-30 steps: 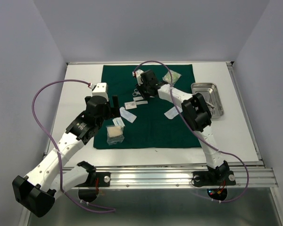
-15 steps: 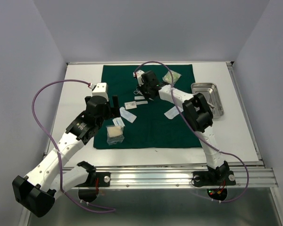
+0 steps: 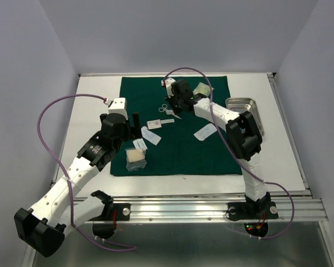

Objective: Prepare the surgical pack

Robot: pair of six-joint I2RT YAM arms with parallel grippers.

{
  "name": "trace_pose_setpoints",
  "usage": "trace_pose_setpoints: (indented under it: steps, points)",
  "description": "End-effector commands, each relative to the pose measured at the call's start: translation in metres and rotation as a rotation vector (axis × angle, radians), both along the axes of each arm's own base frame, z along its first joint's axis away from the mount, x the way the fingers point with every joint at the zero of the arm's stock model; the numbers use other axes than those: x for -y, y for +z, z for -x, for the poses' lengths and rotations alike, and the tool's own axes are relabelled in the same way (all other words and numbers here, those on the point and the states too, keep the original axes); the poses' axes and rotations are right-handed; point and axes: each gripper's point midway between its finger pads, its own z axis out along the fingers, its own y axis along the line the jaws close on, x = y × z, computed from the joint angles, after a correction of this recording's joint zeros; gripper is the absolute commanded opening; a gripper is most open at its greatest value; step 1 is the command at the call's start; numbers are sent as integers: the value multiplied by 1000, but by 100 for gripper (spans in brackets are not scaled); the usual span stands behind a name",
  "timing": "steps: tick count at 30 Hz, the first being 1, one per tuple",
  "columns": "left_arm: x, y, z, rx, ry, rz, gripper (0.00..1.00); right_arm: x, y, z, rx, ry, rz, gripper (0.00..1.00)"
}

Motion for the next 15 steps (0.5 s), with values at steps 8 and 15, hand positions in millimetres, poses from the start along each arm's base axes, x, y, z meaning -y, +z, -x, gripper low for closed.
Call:
trace_pose_setpoints:
  steps: [8,15]
  points:
    - [-4,17,0,60,16,29,99,13,36,15,29,-42,-42,1]
    - [-1,16,-1,57,3,32,99,21,22,46,-58,-3,-44,15]
